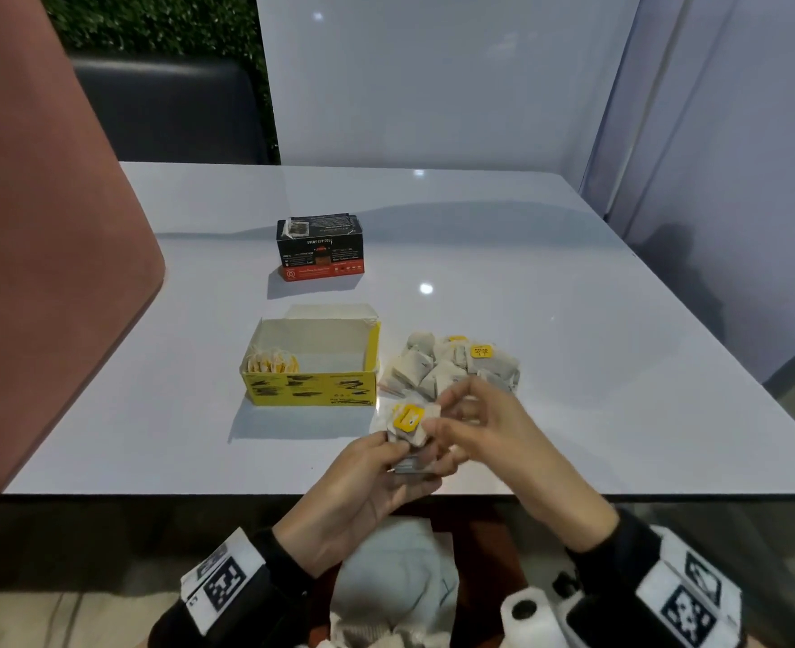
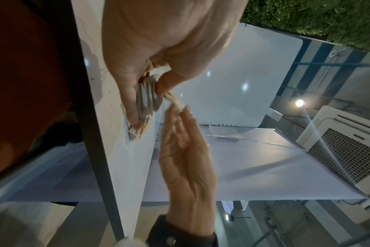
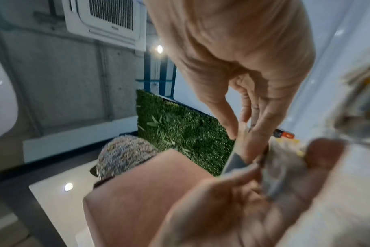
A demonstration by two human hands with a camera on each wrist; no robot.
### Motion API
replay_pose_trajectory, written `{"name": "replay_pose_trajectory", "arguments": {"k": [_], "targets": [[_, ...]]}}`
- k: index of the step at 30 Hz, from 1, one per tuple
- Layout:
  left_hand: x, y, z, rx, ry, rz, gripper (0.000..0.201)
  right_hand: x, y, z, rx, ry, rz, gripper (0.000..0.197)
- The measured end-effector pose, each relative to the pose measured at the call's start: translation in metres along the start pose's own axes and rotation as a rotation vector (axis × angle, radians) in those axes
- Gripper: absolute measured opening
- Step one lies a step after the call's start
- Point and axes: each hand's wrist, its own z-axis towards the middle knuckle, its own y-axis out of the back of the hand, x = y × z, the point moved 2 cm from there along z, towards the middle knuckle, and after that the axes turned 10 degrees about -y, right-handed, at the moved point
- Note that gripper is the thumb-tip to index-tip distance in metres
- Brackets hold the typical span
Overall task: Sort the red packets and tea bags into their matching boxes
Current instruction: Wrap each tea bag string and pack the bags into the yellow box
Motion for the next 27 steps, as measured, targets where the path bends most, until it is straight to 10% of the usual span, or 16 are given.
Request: {"name": "replay_pose_trajectory", "arguments": {"k": [27], "targets": [[0.003, -0.003, -0.004, 0.012, -0.059, 0.018, 0.039, -0.010, -0.005, 0.011, -0.116, 0.100, -0.156, 0.024]]}}
